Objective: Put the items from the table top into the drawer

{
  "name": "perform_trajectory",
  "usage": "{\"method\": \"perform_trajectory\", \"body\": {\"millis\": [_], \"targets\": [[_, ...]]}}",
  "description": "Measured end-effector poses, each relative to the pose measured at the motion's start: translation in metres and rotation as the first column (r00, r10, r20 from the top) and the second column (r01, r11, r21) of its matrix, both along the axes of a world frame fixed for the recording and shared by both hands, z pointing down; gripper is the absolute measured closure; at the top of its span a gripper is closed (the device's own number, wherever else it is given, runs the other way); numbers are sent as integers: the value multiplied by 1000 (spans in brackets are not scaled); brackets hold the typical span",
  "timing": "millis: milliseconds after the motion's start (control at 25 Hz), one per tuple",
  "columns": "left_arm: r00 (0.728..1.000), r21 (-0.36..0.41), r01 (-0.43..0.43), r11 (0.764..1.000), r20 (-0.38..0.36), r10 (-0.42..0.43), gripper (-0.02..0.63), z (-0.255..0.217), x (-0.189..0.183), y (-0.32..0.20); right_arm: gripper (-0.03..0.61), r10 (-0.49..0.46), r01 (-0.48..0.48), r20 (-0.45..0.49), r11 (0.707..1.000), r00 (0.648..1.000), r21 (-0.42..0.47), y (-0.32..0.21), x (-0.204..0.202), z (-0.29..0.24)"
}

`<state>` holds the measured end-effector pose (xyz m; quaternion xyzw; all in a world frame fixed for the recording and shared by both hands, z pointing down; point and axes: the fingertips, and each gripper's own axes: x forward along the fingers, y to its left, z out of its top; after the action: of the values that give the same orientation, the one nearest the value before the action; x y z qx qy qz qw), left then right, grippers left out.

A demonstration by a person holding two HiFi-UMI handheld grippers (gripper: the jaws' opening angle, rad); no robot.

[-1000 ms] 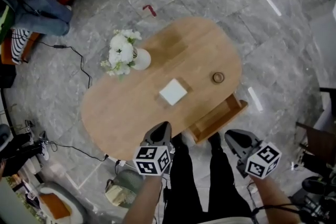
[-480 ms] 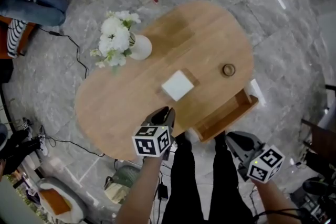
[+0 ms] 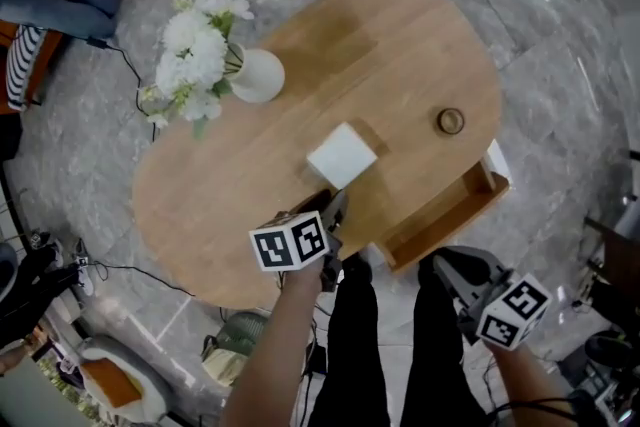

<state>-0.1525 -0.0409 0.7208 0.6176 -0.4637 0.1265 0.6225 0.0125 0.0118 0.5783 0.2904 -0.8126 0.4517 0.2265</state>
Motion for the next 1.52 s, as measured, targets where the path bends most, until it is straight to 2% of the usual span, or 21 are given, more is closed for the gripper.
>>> {"method": "perform_trajectory", "body": {"millis": [120,360,480,560,680,1200,1520], "targets": [[992,-22,101,995,-76,-102,456,5,1,-9,535,6,-6,2,1000,1000,-4,-1,-1,3],[985,-65,149,987,-72,-154,449,24,0,-19,535,40,-40,-1,999,999,-18,3,5,8],[981,-78,173,982,-81,-179,477,25,1,-21,535,63,-63,-8,998,998,-26,4,10,12],[981,-59,175,983,-77,-180,514,21,1,-23,535,80,-80,-10,996,997,-34,6,14,13],[981,-32,183,983,-65,-185,532,17,-3,-22,535,96,-96,-8,995,995,-39,9,16,13],[976,2,203,979,-84,-202,535,-3,-1,-3,535,94,-94,6,995,996,-31,13,23,11],[980,4,186,983,-72,-185,535,-5,16,14,535,69,-69,10,997,998,-34,25,39,12]]}}
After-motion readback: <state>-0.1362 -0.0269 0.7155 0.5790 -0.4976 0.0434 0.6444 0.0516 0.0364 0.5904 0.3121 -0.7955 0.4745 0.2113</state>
